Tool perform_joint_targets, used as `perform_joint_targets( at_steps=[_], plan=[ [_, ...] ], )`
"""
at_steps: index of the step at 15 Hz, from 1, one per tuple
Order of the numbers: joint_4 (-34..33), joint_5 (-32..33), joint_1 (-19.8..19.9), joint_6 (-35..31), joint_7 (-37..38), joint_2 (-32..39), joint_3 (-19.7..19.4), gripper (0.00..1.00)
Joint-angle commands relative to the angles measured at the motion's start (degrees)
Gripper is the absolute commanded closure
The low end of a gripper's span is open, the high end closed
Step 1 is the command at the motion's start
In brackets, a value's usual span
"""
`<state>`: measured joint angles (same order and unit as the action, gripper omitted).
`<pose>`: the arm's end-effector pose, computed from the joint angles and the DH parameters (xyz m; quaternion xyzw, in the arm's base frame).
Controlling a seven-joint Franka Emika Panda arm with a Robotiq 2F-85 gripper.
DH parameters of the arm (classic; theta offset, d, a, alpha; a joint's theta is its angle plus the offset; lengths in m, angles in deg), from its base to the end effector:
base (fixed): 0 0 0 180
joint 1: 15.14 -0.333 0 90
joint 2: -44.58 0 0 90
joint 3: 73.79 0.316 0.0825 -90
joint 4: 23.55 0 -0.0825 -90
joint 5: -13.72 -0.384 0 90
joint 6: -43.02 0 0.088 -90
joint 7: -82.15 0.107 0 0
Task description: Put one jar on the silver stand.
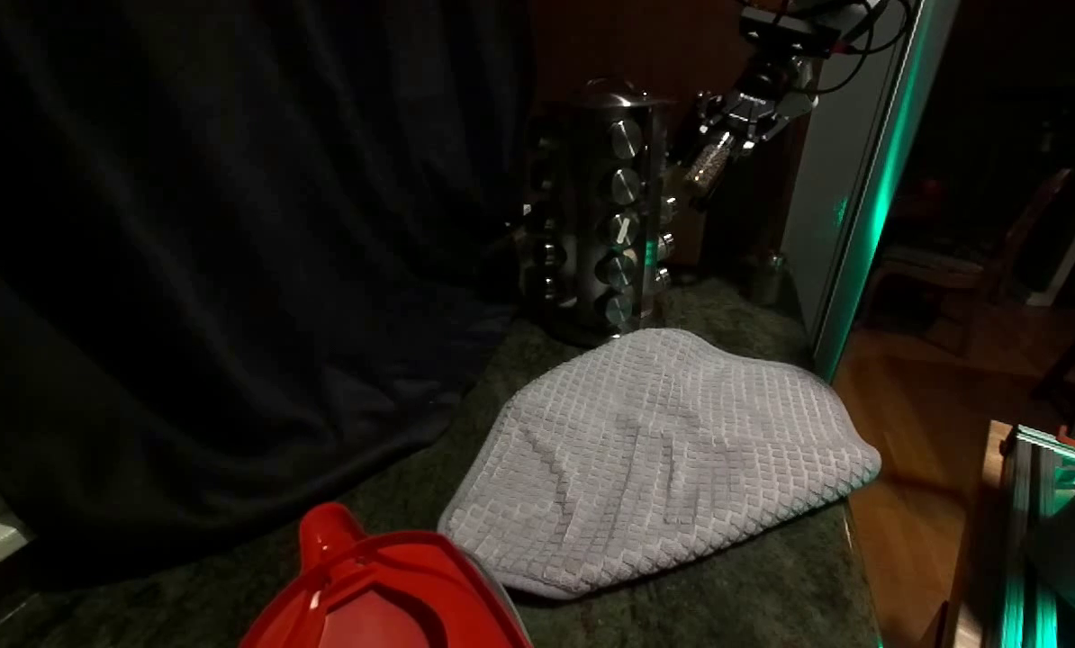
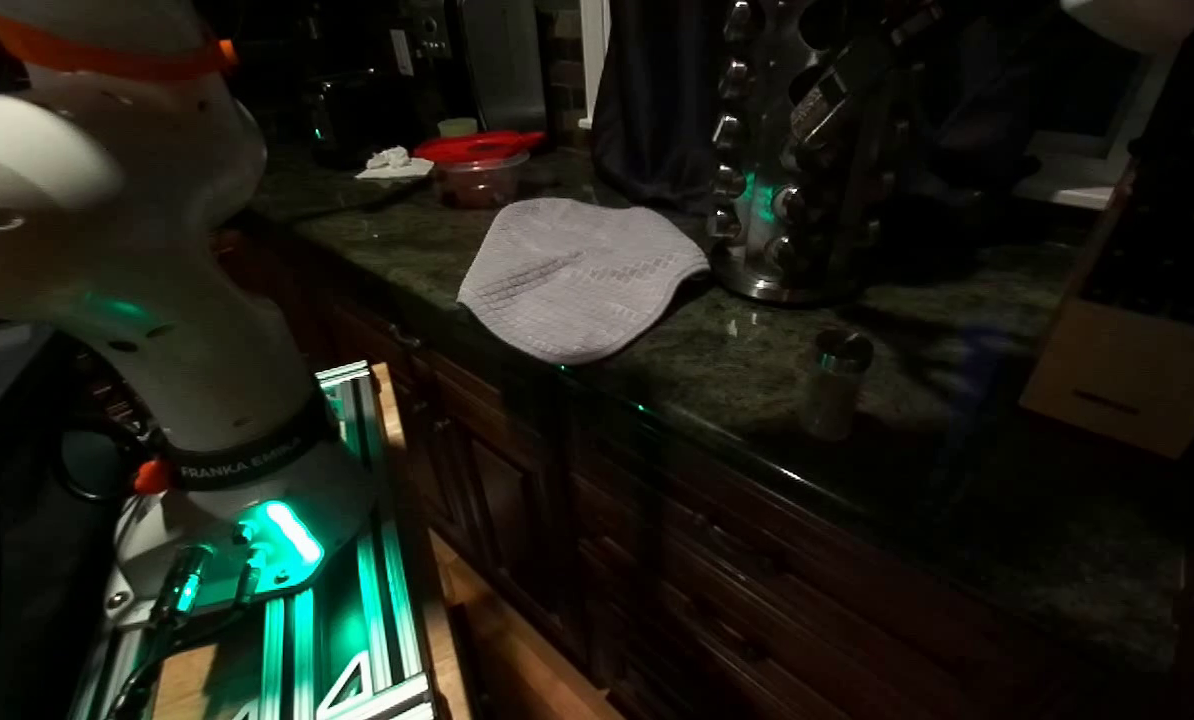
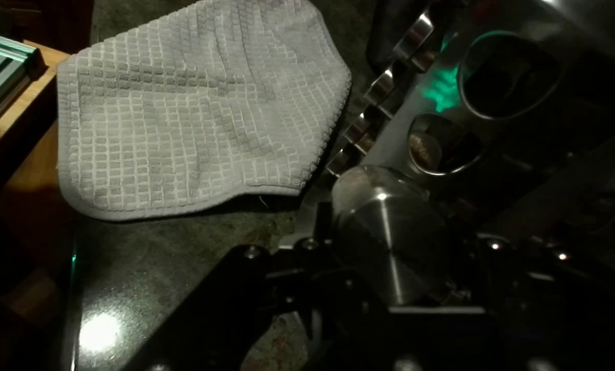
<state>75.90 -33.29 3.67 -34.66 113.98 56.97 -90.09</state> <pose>0.5173 -0.2399 0.4552 -0.7217 0.5210 0.2550 0.3776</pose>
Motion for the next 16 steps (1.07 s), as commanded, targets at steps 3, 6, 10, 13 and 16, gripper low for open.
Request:
perform_joint_targets(
  at_steps=[3, 6, 10, 13, 16],
  plan=[
    [4.2, -8.1, 2.2, 4.2, -4.2, -0.5, -1.7, 0.76],
    [5.3, -11.6, 2.7, 6.3, -3.9, 0.7, -2.2, 0.76],
    [6.4, -14.2, 2.2, 6.2, -3.5, 2.2, -2.2, 0.76],
    [6.8, -15.9, 2.1, 6.1, -3.6, 3.2, -2.2, 0.76],
    [6.6, -17.7, 2.4, 6.8, -3.6, 4.0, -2.2, 0.76]
  ],
)
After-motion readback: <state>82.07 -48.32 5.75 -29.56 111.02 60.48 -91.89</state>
